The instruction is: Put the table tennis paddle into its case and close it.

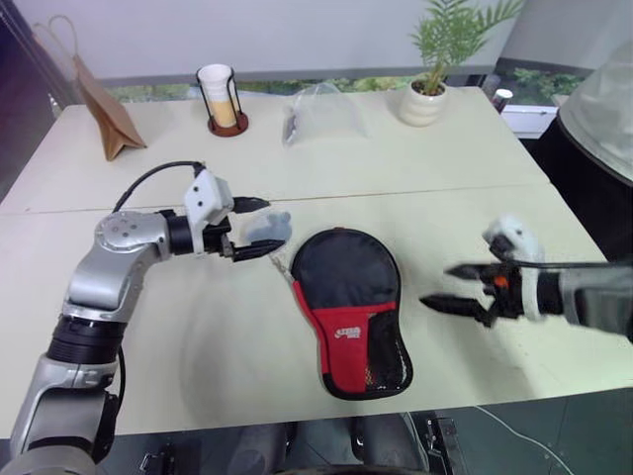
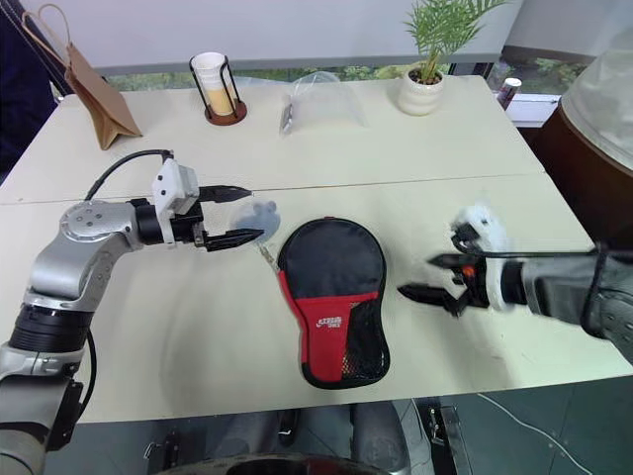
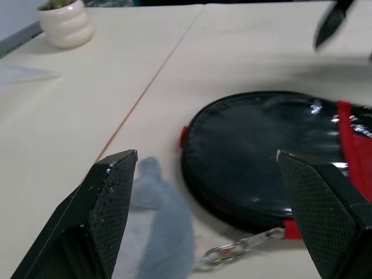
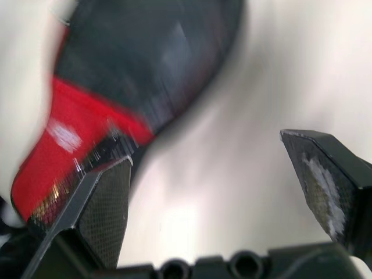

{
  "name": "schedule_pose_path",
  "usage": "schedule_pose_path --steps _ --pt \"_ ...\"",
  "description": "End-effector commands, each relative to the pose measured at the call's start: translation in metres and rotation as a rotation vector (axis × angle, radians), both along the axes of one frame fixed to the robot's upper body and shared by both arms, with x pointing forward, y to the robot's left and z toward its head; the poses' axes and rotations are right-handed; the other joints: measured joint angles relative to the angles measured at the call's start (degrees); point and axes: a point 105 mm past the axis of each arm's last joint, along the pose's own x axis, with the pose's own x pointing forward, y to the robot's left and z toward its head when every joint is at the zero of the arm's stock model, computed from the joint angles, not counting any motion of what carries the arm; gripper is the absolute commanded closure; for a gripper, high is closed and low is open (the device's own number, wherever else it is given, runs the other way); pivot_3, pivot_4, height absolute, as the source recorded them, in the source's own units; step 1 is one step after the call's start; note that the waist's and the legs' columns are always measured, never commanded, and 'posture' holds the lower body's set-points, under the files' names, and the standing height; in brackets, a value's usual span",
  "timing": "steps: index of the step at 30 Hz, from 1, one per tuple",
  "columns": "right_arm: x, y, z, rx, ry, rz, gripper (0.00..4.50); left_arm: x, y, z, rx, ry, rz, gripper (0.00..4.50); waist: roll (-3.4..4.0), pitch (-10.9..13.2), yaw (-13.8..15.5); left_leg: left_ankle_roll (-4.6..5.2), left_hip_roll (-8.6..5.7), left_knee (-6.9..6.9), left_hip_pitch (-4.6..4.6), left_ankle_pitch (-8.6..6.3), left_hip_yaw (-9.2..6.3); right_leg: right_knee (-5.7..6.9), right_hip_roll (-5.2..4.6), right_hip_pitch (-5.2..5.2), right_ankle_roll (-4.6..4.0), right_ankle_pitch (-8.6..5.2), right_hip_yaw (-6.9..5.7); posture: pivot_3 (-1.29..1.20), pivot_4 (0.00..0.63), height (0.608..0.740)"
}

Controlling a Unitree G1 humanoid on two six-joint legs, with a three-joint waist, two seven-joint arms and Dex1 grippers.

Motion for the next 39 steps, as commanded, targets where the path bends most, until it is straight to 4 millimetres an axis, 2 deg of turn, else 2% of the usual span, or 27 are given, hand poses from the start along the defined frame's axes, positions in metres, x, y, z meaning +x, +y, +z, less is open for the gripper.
schedule_pose_path --steps 1,3,5,9,11,19,22,30,36,39 --pt "0.007 0.022 0.009 -0.010 -0.120 0.132 0.03 0.000 0.014 0.014 0.010 -0.059 0.029 0.52 -0.03 0.0 0.3 0.00 -0.01 -0.01 -0.03 0.00 0.00 0.00 -0.02 -0.03 -0.06 0.05 0.00 0.00 0.150 0.740" --pt "0.018 0.048 0.011 0.004 -0.212 0.248 0.03 0.000 0.019 0.013 0.030 -0.057 0.040 0.52 -0.05 0.1 0.1 0.00 -0.03 0.00 -0.05 0.00 0.04 -0.02 -0.04 -0.06 0.05 0.12 0.04 0.00 0.150 0.740" --pt "0.027 0.067 0.004 0.003 -0.270 0.323 0.03 -0.002 0.021 0.011 0.050 -0.052 0.038 0.52 -0.06 0.1 0.0 0.00 -0.10 0.00 -0.09 0.00 0.08 0.04 -0.11 -0.14 0.07 0.14 0.07 0.00 0.150 0.740" --pt "0.044 0.093 -0.021 0.032 -0.318 0.365 0.03 -0.001 0.021 0.003 0.099 -0.058 0.044 0.52 -0.09 0.1 0.4 0.00 -0.16 0.00 -0.09 0.00 0.08 0.04 -0.05 -0.16 0.10 0.16 0.07 0.00 0.150 0.740" --pt "0.049 0.100 -0.035 0.026 -0.325 0.380 0.03 0.002 0.020 -0.001 0.120 -0.064 0.049 0.52 -0.09 0.1 0.7 0.00 -0.22 0.01 -0.10 0.01 0.08 0.09 -0.07 -0.19 0.11 0.17 0.07 0.00 0.150 0.740" --pt "0.058 0.094 -0.093 -0.057 -0.233 0.382 0.03 0.021 0.011 -0.016 0.177 -0.100 0.045 0.52 -0.09 0.1 0.6 -0.04 -0.24 0.09 -0.06 0.03 0.07 0.24 -0.03 -0.19 0.20 0.26 0.09 0.00 0.150 0.740" --pt "0.059 0.092 -0.105 -0.072 -0.206 0.375 0.03 0.032 0.009 -0.022 0.206 -0.125 0.062 0.52 -0.10 0.0 0.4 -0.06 -0.20 0.08 0.08 0.04 0.07 0.28 0.03 -0.08 0.21 0.26 0.09 0.00 0.150 0.740" --pt "0.051 0.096 -0.112 -0.060 -0.178 0.378 0.03 0.051 0.007 -0.045 0.264 -0.101 0.094 0.52 -0.12 -0.1 0.3 -0.06 -0.18 0.09 0.32 0.04 0.02 0.30 0.09 0.17 0.21 0.26 0.09 0.00 0.150 0.740" --pt "0.048 0.097 -0.113 -0.071 -0.175 0.374 0.03 0.066 0.004 -0.052 0.253 -0.061 0.116 0.52 -0.20 -0.1 0.3 -0.06 -0.18 0.12 0.34 0.04 0.00 0.33 0.09 0.21 0.22 0.26 0.07 0.00 0.150 0.740" --pt "0.046 0.096 -0.116 -0.077 -0.170 0.364 0.00 0.073 -0.005 -0.051 0.239 -0.046 0.093 1.39 -0.19 -0.2 0.3 -0.06 -0.18 0.13 0.35 0.04 0.01 0.34 0.09 0.22 0.22 0.26 0.07 0.00 0.150 0.740"
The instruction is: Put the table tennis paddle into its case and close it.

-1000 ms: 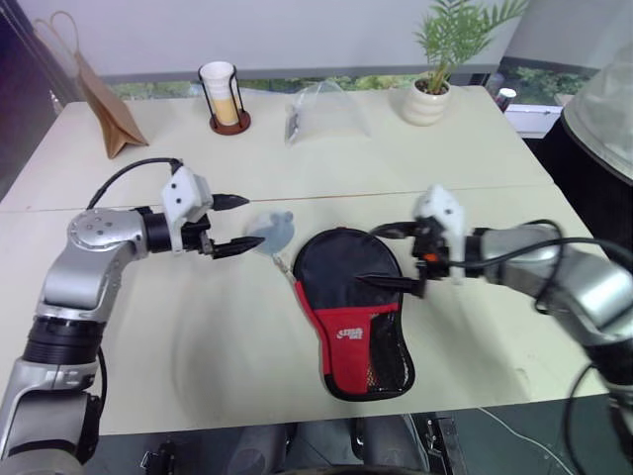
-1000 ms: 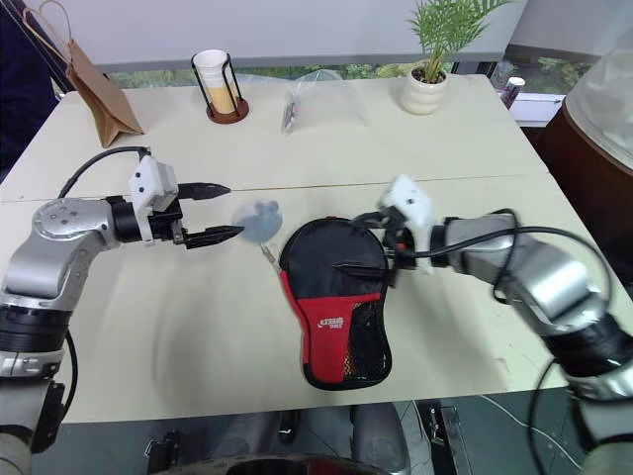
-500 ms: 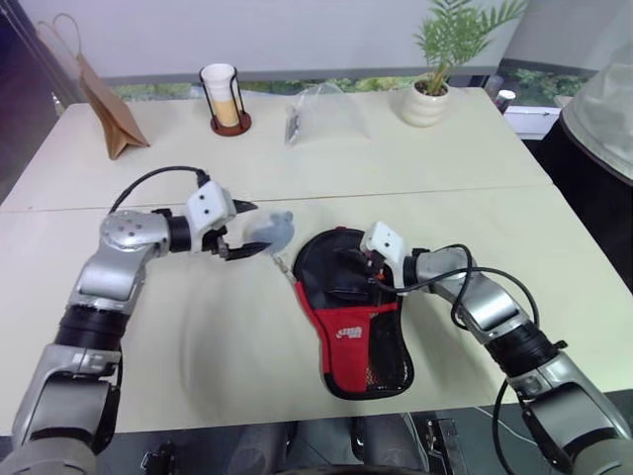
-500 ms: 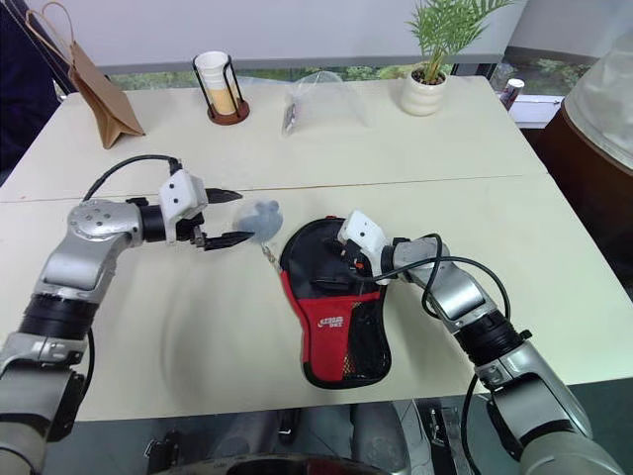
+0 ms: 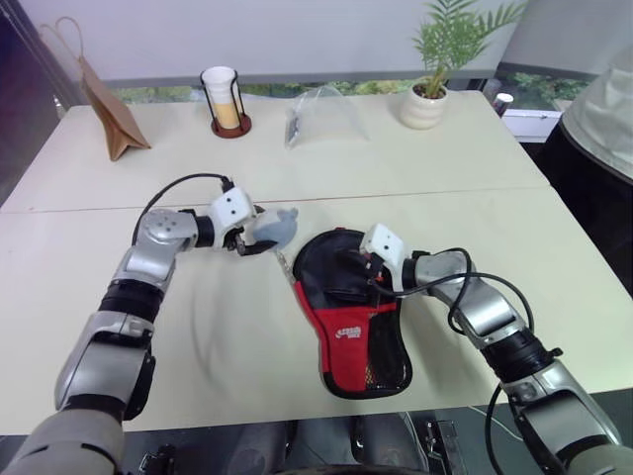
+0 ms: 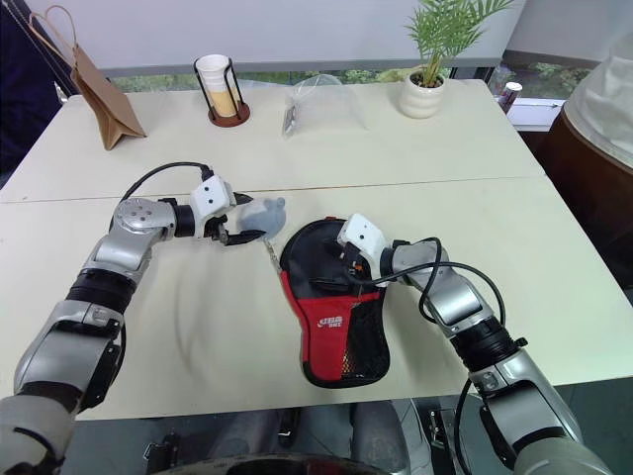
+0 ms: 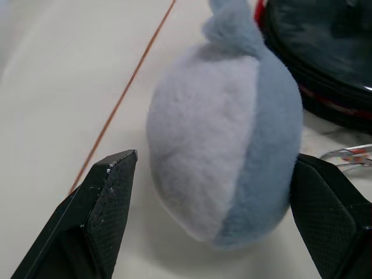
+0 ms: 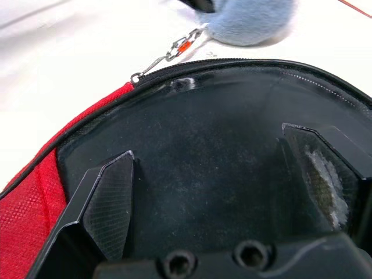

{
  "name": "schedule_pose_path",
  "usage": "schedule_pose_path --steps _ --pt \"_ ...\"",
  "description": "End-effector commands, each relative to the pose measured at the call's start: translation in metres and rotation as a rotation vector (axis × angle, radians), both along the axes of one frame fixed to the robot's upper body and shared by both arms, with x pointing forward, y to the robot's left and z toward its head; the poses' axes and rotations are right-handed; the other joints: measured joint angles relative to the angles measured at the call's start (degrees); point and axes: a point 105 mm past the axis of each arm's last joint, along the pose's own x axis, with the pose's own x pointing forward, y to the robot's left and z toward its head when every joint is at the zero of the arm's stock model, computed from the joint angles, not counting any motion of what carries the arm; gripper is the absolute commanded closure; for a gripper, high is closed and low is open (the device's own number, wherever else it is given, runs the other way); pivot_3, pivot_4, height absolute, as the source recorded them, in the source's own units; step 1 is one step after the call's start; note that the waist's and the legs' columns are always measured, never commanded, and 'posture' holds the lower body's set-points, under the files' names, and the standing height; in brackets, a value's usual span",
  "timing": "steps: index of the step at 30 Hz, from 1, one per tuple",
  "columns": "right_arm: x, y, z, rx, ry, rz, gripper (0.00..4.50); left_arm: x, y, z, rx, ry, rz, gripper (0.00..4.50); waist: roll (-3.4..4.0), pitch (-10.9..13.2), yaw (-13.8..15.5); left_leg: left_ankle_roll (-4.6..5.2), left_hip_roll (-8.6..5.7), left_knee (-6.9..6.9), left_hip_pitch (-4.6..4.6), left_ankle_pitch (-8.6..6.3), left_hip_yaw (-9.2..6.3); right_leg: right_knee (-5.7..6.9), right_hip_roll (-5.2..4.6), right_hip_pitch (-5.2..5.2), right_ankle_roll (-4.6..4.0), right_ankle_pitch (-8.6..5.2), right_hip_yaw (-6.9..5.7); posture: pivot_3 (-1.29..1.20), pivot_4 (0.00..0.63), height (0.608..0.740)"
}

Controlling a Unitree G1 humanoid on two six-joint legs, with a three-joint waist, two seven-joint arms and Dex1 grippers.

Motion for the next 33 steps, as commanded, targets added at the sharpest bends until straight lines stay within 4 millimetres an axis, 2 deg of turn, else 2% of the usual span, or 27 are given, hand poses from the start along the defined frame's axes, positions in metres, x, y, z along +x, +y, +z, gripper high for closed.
schedule_pose_path --steps 1,5,6,9,16,22,28,31,33 --pt "-0.010 -0.007 -0.033 -0.087 0.096 -0.028 0.00 0.010 -0.009 0.009 -0.003 -0.017 -0.019 1.95 -0.02 0.0 0.0 0.00 0.00 0.00 0.00 0.00 0.00 0.00 0.00 0.00 0.00 0.00 0.00 0.00 0.150 0.740" --pt "-0.013 -0.005 -0.037 -0.094 0.124 -0.043 0.00 0.025 -0.022 0.013 0.015 -0.025 -0.011 3.83 -0.05 -0.1 0.1 0.01 0.00 0.10 0.00 0.00 -0.01 0.07 0.01 0.04 0.01 0.00 -0.02 0.00 0.150 0.740" --pt "-0.015 -0.007 -0.040 -0.105 0.143 -0.052 0.00 0.032 -0.029 0.017 0.031 -0.047 0.002 4.11 -0.08 -0.1 0.3 0.01 0.00 0.14 0.01 0.00 -0.01 0.09 0.02 0.05 0.02 0.00 -0.04 0.00 0.150 0.740" --pt "-0.018 -0.008 -0.048 -0.128 0.208 -0.082 0.00 0.045 -0.045 0.029 0.064 -0.104 0.021 4.11 -0.17 -0.2 0.4 0.01 -0.01 0.22 0.01 -0.01 -0.06 0.11 0.02 0.12 0.08 0.02 -0.07 0.00 0.150 0.740" --pt "-0.024 0.002 -0.058 -0.121 0.347 -0.142 0.00 0.059 -0.107 0.067 0.083 -0.275 0.024 4.11 -0.35 -0.4 -0.3 0.06 -0.01 0.25 0.00 -0.04 -0.06 0.18 0.02 0.14 0.22 -0.04 -0.08 0.00 0.150 0.740" --pt "-0.032 0.014 -0.068 -0.122 0.400 -0.156 0.00 0.048 -0.169 0.093 -0.013 -0.335 -0.032 4.11 -0.35 -0.4 -1.1 0.06 -0.01 0.24 0.03 -0.04 -0.08 0.32 0.01 0.10 0.42 -0.16 -0.08 0.00 0.150 0.740" --pt "-0.042 0.020 -0.074 -0.118 0.413 -0.163 0.00 0.026 -0.224 0.100 -0.142 -0.300 -0.110 4.11 -0.32 -0.4 -0.9 0.06 -0.06 0.26 0.04 -0.04 -0.09 0.38 -0.03 0.11 0.53 -0.23 -0.08 0.00 0.150 0.740" --pt "-0.044 0.019 -0.075 -0.118 0.412 -0.172 0.00 0.013 -0.239 0.096 -0.209 -0.204 -0.178 4.11 -0.31 -0.4 -0.9 0.06 -0.09 0.26 0.03 -0.05 -0.08 0.38 -0.07 0.11 0.59 -0.27 -0.08 0.00 0.150 0.740" --pt "-0.044 0.017 -0.075 -0.121 0.410 -0.178 0.00 0.009 -0.242 0.091 -0.238 -0.132 -0.207 4.11 -0.28 -0.4 -0.9 0.06 -0.09 0.25 0.03 -0.05 -0.08 0.38 -0.07 0.11 0.60 -0.27 -0.08 0.00 0.150 0.740"
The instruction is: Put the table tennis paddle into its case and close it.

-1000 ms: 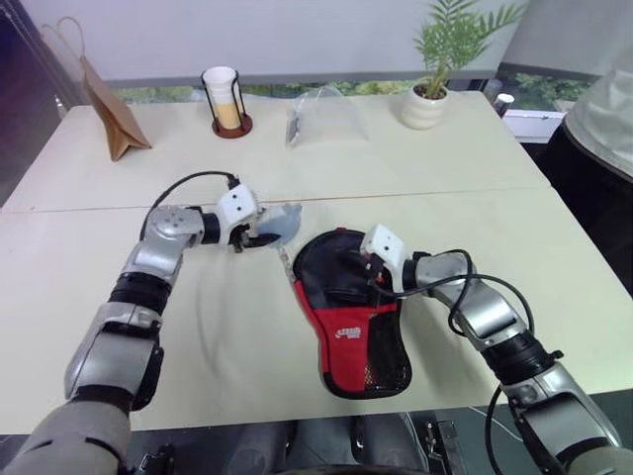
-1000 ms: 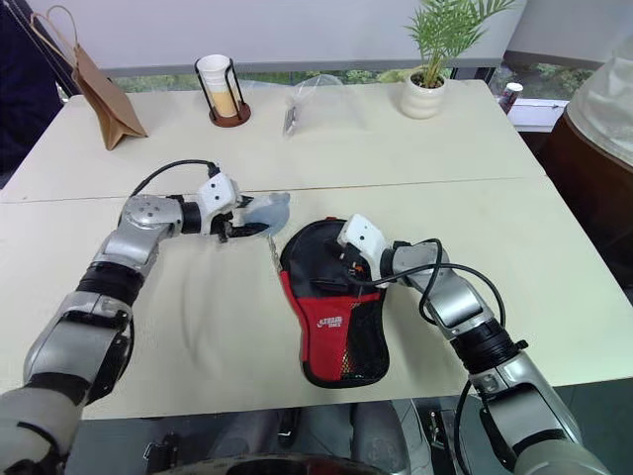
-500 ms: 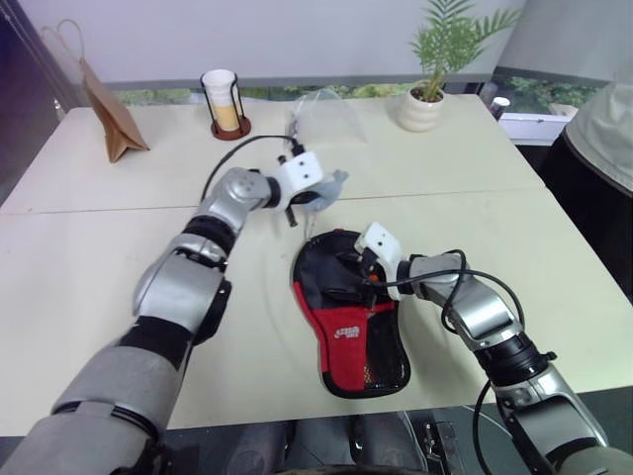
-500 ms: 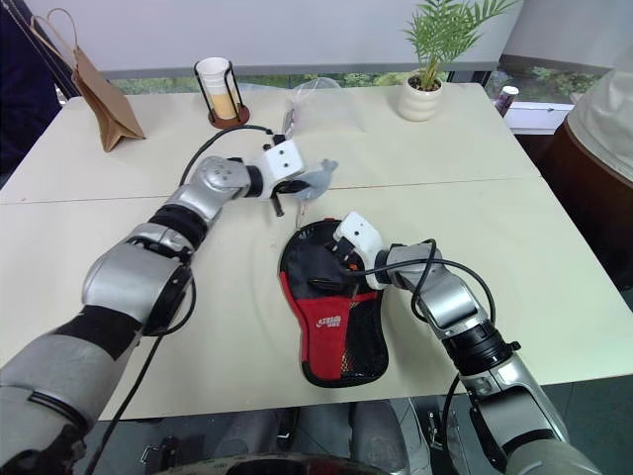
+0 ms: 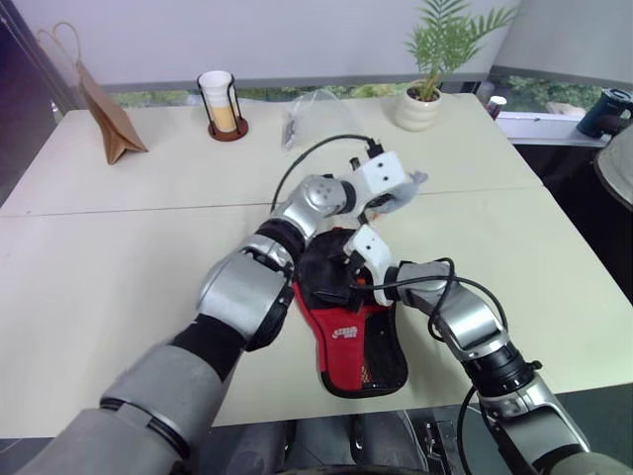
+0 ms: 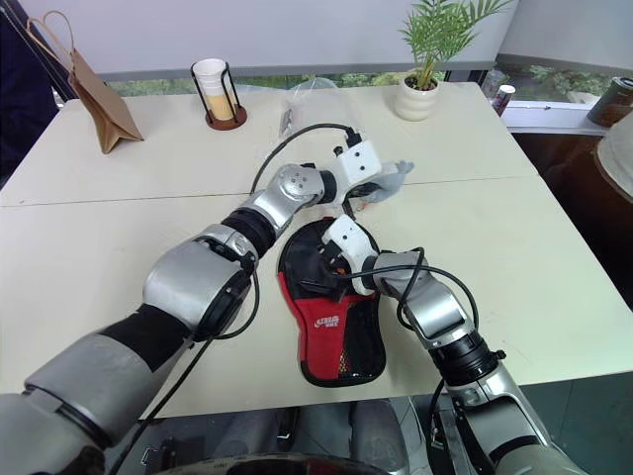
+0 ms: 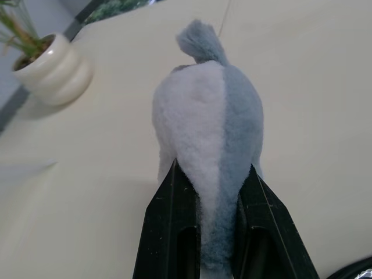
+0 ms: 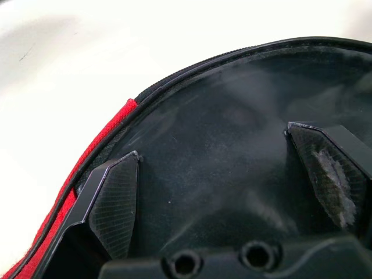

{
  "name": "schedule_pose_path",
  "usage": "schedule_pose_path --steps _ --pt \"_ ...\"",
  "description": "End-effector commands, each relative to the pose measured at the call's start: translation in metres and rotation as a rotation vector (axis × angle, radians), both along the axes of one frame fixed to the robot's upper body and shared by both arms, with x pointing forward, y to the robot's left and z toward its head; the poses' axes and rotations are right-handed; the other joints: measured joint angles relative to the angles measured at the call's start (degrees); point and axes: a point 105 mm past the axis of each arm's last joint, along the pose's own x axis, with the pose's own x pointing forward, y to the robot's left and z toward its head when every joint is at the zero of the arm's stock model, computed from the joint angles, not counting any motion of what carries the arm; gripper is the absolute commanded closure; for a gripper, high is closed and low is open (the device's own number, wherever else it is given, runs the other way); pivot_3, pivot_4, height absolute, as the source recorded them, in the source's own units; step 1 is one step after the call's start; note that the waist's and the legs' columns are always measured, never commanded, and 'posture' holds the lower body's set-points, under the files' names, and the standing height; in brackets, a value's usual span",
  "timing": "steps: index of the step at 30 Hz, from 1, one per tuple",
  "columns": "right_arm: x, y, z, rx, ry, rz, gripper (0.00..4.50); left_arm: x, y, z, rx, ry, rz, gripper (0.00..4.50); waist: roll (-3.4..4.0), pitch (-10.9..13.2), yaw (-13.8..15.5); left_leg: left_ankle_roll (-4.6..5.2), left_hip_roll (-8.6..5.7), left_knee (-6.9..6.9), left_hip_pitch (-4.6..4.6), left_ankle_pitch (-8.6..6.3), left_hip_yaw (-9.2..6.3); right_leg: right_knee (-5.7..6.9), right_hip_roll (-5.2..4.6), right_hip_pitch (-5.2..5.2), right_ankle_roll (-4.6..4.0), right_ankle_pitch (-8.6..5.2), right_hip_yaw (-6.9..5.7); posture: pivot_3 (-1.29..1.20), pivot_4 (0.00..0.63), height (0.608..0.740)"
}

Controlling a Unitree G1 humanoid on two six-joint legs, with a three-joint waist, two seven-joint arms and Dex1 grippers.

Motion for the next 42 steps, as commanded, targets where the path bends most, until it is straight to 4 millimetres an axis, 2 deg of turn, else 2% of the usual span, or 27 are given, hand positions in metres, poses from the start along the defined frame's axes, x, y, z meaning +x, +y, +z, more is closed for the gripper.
schedule_pose_path --steps 1,3,8,11,13,17,19,23,26,29,32,35,38,42 --pt "-0.034 -0.004 -0.066 -0.116 0.263 0.004 0.00 -0.011 -0.022 0.045 -0.156 0.014 -0.108 3.80 0.05 0.0 0.0 0.00 0.00 0.00 0.00 0.00 0.00 0.00 0.00 0.00 0.00 0.00 0.00 0.00 0.150 0.740" --pt "-0.034 -0.006 -0.067 -0.122 0.257 0.001 0.00 -0.011 -0.016 0.039 -0.162 0.067 -0.120 3.03 0.12 -0.1 0.0 0.00 -0.02 0.00 0.00 0.00 0.01 0.00 -0.02 0.00 0.00 0.00 0.00 0.00 0.150 0.740" --pt "-0.032 -0.007 -0.066 -0.125 0.251 0.004 0.00 -0.011 -0.001 0.028 -0.189 0.219 -0.146 0.55 0.31 -0.3 -0.2 0.08 -0.04 -0.01 0.02 -0.05 0.03 -0.01 -0.05 0.02 0.03 -0.02 0.00 0.00 0.150 0.740" --pt "-0.030 -0.009 -0.067 -0.132 0.249 0.010 0.00 -0.012 0.010 0.031 -0.288 0.379 -0.169 0.55 0.35 -0.3 -0.2 0.11 -0.04 -0.05 0.14 -0.07 0.04 0.00 -0.05 0.10 0.06 -0.05 -0.01 0.00 0.150 0.740" --pt "-0.029 -0.011 -0.068 -0.142 0.247 0.015 0.00 -0.007 0.019 0.033 -0.328 0.413 -0.135 0.55 0.35 -0.3 -0.3 0.12 -0.04 -0.06 0.19 -0.08 0.04 0.00 -0.05 0.16 0.10 -0.07 -0.01 0.00 0.150 0.740" --pt "-0.025 -0.014 -0.065 -0.145 0.241 0.021 0.00 0.010 0.047 0.037 -0.397 0.410 -0.025 0.55 0.35 -0.3 -0.3 0.14 -0.04 -0.08 0.37 -0.10 0.04 0.00 -0.06 0.31 0.11 -0.08 0.00 0.00 0.150 0.740" --pt "-0.021 -0.015 -0.060 -0.137 0.227 0.022 0.00 0.018 0.072 0.040 -0.414 0.390 0.013 0.55 0.35 -0.3 -0.4 0.13 -0.04 -0.11 0.45 -0.10 0.04 0.00 -0.06 0.36 0.11 -0.08 0.00 0.00 0.150 0.740" --pt "-0.015 -0.018 -0.046 -0.114 0.196 0.023 0.00 0.019 0.100 0.038 -0.359 0.357 0.002 0.55 0.36 -0.3 -0.4 0.09 -0.02 -0.15 0.53 -0.12 0.05 0.01 -0.06 0.38 0.10 -0.08 0.01 0.00 0.150 0.740" --pt "-0.010 -0.020 -0.012 -0.047 0.130 0.022 0.00 0.008 0.128 0.027 -0.224 0.316 -0.099 0.55 0.34 -0.3 0.0 0.08 -0.07 -0.15 0.51 -0.13 0.05 0.00 -0.09 0.39 0.05 -0.05 0.02 0.00 0.150 0.740" --pt "-0.012 -0.022 0.014 -0.002 0.092 0.028 0.00 -0.004 0.142 0.020 -0.154 0.308 -0.193 0.55 0.33 -0.2 0.1 0.08 -0.12 -0.11 0.33 -0.13 0.04 -0.01 -0.12 0.24 -0.14 0.06 0.03 0.00 0.150 0.740" --pt "-0.016 -0.023 0.045 0.071 0.056 0.030 0.00 -0.019 0.151 0.014 -0.097 0.308 -0.298 0.55 0.33 -0.2 0.1 0.08 -0.16 0.10 -0.27 -0.12 -0.07 0.02 -0.13 -0.25 -0.19 0.10 0.01 0.00 0.150 0.740" --pt "-0.015 -0.032 0.083 0.139 0.022 0.002 0.00 -0.036 0.146 0.011 -0.099 0.300 -0.394 0.55 0.36 -0.2 0.0 0.08 -0.17 0.11 -0.48 -0.11 -0.04 0.07 -0.14 -0.52 -0.26 0.16 0.05 0.00 0.150 0.740" --pt "-0.010 -0.052 0.116 0.158 -0.046 -0.062 0.00 -0.062 0.134 -0.001 -0.075 0.284 -0.484 0.55 0.38 -0.2 0.0 0.08 -0.15 0.08 -0.61 -0.11 -0.04 0.10 -0.15 -0.69 -0.28 0.16 0.08 0.00 0.150 0.740" --pt "-0.004 -0.078 0.138 0.100 -0.131 -0.127 0.00 -0.083 0.123 -0.019 -0.047 0.280 -0.509 0.55 0.38 -0.2 0.1 0.09 -0.13 0.03 -0.62 -0.12 -0.04 0.05 -0.15 -0.70 -0.30 0.16 0.09 0.00 0.150 0.740"
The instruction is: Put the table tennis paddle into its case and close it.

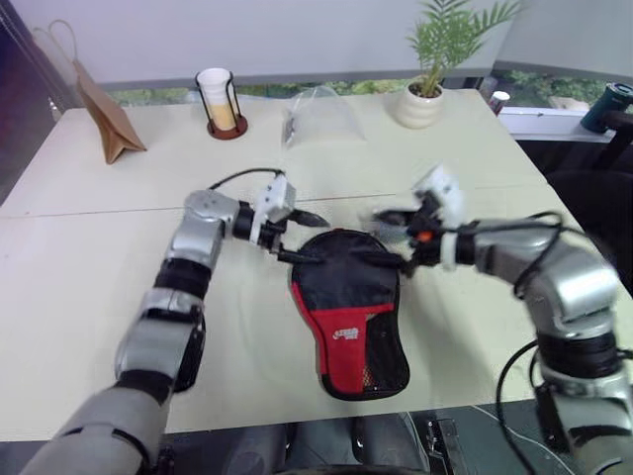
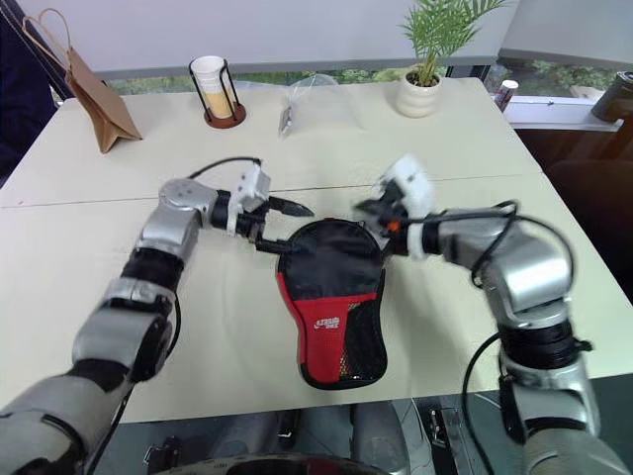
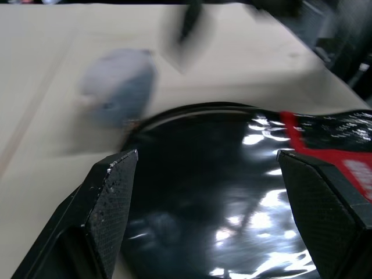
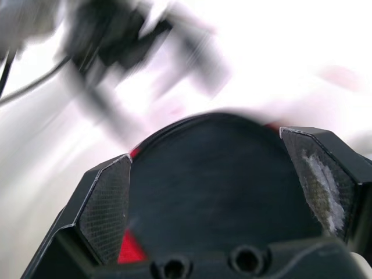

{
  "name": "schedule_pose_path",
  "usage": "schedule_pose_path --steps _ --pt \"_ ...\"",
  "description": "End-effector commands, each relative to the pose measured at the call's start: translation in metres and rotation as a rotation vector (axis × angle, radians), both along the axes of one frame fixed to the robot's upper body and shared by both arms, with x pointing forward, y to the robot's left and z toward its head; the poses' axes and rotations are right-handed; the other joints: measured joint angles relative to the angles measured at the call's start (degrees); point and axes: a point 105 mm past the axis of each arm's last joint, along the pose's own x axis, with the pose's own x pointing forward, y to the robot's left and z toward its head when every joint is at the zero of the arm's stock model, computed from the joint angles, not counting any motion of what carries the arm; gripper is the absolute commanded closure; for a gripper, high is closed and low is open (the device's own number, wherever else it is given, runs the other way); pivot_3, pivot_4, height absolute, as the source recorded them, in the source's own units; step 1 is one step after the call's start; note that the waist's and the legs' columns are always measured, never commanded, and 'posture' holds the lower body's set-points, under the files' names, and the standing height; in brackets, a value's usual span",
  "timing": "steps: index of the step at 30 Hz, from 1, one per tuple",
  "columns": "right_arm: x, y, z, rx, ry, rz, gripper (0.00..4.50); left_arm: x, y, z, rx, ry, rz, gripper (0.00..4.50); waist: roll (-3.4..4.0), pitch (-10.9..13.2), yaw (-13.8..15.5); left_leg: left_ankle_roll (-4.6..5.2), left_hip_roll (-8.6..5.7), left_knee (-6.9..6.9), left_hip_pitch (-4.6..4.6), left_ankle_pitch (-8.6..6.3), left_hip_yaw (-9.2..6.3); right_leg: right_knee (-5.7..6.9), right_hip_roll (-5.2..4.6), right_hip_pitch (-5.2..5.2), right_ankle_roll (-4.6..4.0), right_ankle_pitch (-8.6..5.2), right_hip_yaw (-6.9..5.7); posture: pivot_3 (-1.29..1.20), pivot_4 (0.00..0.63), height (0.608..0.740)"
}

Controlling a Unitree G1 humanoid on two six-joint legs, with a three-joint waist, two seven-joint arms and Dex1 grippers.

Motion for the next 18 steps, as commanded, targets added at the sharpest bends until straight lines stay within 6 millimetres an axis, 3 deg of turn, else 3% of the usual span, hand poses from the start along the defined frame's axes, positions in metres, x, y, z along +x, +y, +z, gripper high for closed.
schedule_pose_path --steps 1,3,9,18 --pt "0.002 -0.017 0.021 -0.038 -0.087 -0.031 0.00 -0.015 -0.012 0.004 0.006 -0.062 -0.038 0.55 0.00 0.0 0.0 0.00 0.00 0.00 0.00 0.00 0.01 0.01 -0.01 0.00 0.00 0.00 0.00 0.00 0.150 0.740" --pt "0.005 -0.026 0.024 -0.070 -0.112 -0.047 0.00 -0.020 -0.015 -0.002 0.022 -0.069 -0.038 0.55 0.00 0.0 0.1 0.00 0.00 0.01 -0.01 0.00 0.04 0.00 -0.03 0.00 0.00 0.00 0.01 0.00 0.150 0.740" --pt "0.041 -0.065 -0.007 -0.254 -0.163 -0.124 0.00 -0.026 -0.031 -0.030 0.039 -0.072 0.038 0.55 0.00 0.0 0.0 0.00 -0.02 0.05 0.07 0.00 0.18 -0.04 -0.12 0.09 0.01 0.00 0.01 0.00 0.150 0.740" --pt "0.072 -0.074 -0.038 -0.323 -0.149 -0.099 0.00 -0.030 -0.038 -0.055 0.042 -0.040 0.162 0.55 0.04 0.0 0.0 0.01 -0.02 0.03 0.07 0.01 0.20 0.00 -0.09 0.03 0.00 0.01 0.07 0.00 0.150 0.740"
